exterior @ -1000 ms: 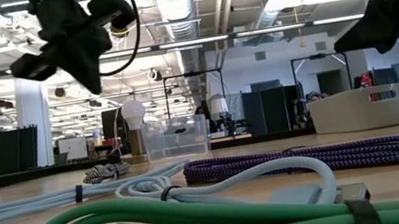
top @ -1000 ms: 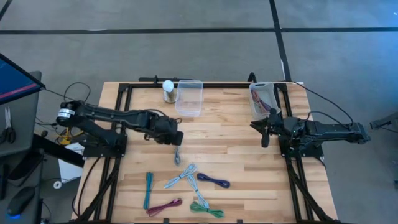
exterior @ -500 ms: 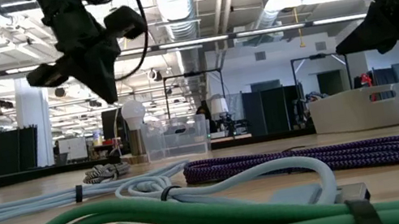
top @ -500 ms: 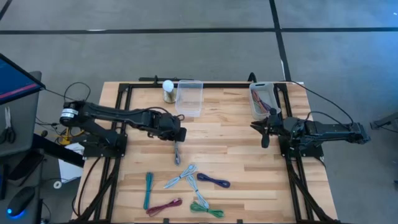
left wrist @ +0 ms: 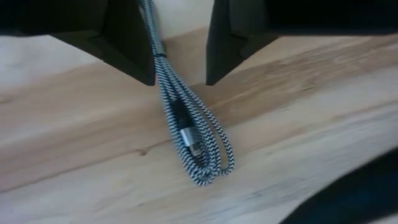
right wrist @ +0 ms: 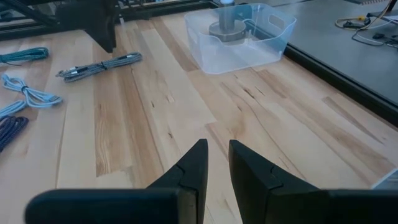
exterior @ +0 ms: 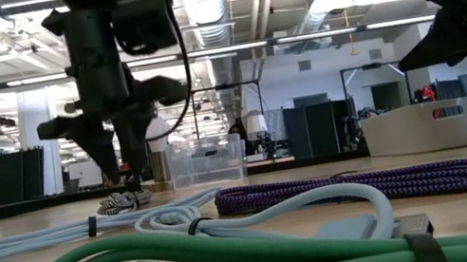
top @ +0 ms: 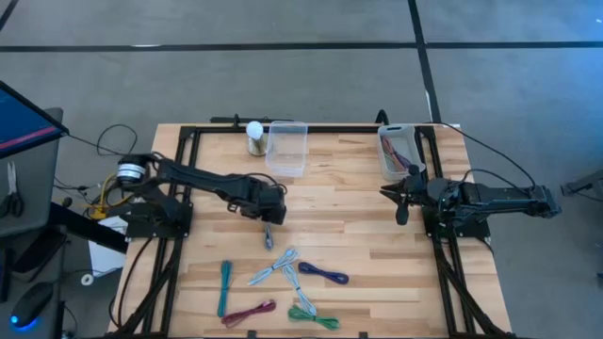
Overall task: Pick & Place USB Port
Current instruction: Put the black white charger cable into the transparent bin
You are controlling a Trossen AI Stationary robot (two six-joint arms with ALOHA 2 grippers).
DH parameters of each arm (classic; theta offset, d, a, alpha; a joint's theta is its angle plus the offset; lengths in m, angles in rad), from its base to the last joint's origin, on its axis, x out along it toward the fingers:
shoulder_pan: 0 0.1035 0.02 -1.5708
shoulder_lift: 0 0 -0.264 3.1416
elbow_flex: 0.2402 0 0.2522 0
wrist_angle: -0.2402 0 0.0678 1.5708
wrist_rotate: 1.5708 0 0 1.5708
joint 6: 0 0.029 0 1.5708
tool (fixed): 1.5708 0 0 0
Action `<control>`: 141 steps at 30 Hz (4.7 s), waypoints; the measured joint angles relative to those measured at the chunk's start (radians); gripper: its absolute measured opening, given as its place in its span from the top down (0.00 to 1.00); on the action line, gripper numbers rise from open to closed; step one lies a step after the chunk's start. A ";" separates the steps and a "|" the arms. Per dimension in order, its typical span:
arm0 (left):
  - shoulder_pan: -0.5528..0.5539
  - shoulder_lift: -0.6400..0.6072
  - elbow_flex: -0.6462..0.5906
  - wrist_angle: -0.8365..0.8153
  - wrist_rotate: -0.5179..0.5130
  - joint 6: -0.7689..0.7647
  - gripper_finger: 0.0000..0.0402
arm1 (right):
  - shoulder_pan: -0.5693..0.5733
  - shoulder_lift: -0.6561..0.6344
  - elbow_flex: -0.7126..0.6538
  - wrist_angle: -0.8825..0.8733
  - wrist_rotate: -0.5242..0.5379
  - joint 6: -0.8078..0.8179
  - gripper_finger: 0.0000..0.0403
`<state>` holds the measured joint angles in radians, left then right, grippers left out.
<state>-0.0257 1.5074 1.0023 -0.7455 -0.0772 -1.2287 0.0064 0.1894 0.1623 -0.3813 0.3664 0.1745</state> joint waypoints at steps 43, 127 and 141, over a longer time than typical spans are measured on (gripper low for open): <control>0.000 0.064 -0.098 0.205 0.032 0.020 0.69 | 0.000 0.000 0.001 -0.001 -0.001 0.000 0.86; 0.554 0.155 0.340 0.427 -0.053 0.715 0.96 | -0.001 0.000 0.001 -0.008 0.002 0.000 0.86; 0.530 0.154 0.535 0.221 -0.144 0.769 0.96 | -0.001 0.000 0.001 -0.008 0.002 -0.016 0.86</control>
<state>0.5045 1.6611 1.5376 -0.5244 -0.2213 -0.4602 0.0055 0.1894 0.1631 -0.3889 0.3687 0.1585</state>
